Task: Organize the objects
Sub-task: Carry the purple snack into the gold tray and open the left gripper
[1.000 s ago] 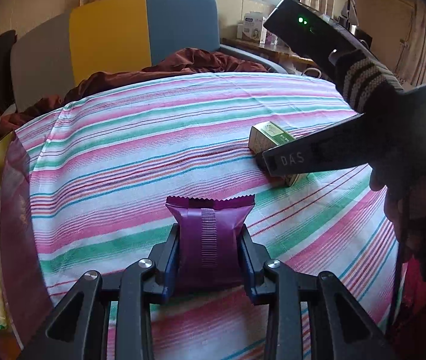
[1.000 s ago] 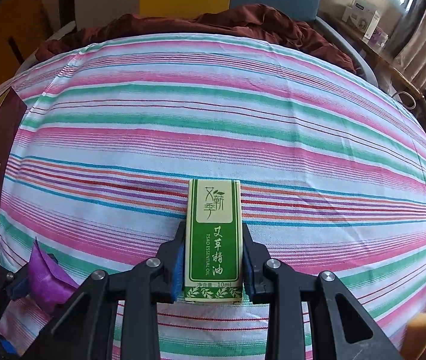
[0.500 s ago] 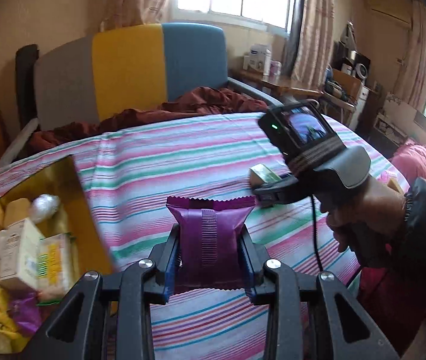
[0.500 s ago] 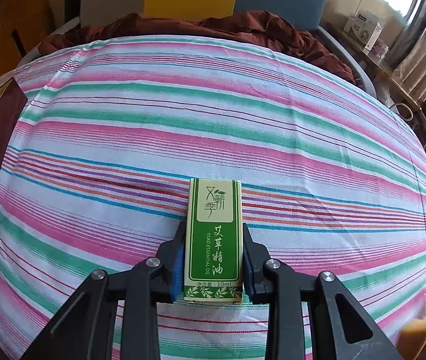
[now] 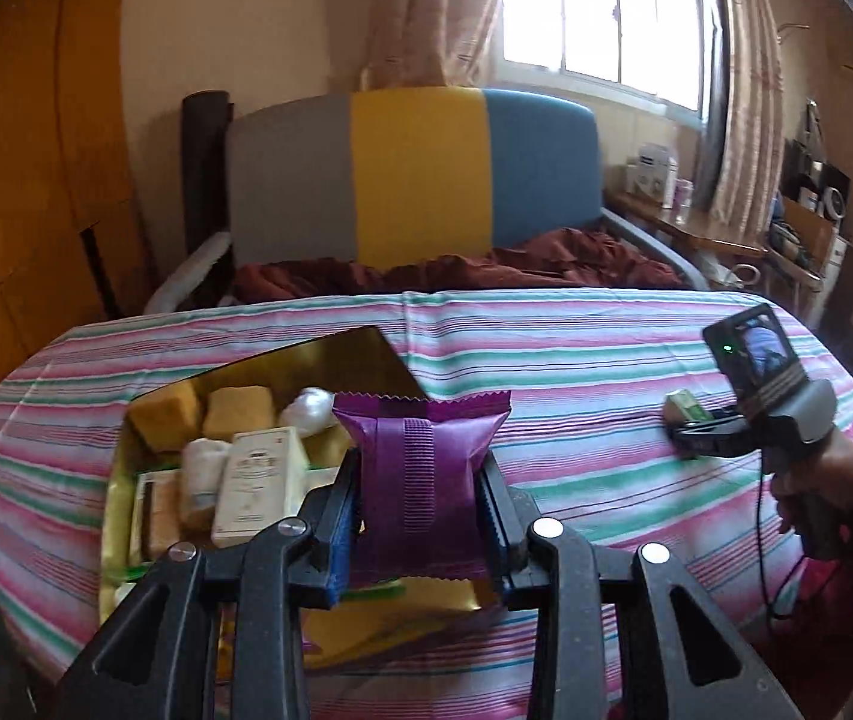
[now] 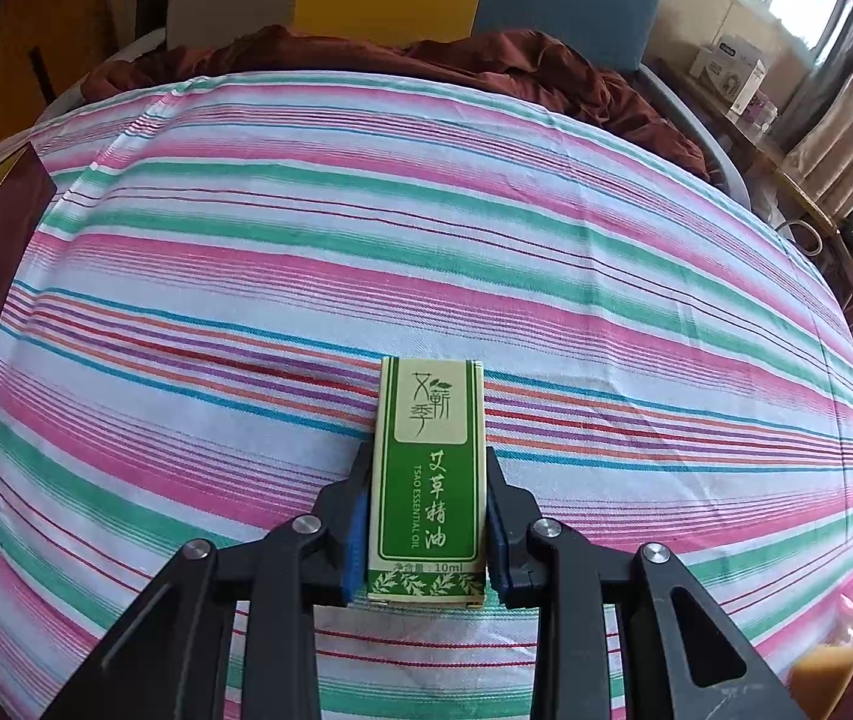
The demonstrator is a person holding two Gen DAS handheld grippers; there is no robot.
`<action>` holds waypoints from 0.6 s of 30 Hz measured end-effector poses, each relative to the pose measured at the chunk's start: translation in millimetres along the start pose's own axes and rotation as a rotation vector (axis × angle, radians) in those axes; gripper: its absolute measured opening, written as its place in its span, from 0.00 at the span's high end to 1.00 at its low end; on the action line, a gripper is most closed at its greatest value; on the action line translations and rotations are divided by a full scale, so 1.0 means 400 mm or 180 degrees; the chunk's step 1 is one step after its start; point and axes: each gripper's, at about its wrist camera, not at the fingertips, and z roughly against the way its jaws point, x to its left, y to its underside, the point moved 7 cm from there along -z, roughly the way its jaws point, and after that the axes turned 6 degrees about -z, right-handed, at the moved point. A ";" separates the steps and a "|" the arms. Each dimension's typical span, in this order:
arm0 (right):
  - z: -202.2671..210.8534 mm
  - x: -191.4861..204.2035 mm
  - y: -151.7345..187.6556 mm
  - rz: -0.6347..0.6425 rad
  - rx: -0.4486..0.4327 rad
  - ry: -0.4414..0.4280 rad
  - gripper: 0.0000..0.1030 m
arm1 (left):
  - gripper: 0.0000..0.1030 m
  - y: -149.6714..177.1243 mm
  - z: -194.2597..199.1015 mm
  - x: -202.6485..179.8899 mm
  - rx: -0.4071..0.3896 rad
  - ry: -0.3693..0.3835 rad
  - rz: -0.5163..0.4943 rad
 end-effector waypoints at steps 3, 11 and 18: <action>0.001 0.001 0.000 0.0018 -0.0013 0.0025 0.70 | 0.67 0.014 -0.010 0.030 0.0050 -0.0040 0.0086; 0.004 0.006 -0.001 0.0076 -0.0041 0.0092 0.70 | 0.67 0.045 -0.056 0.064 0.0218 -0.0006 0.0217; 0.003 0.006 -0.001 0.0140 -0.0052 0.0136 0.70 | 0.67 0.074 -0.139 0.088 0.0543 0.0197 0.0419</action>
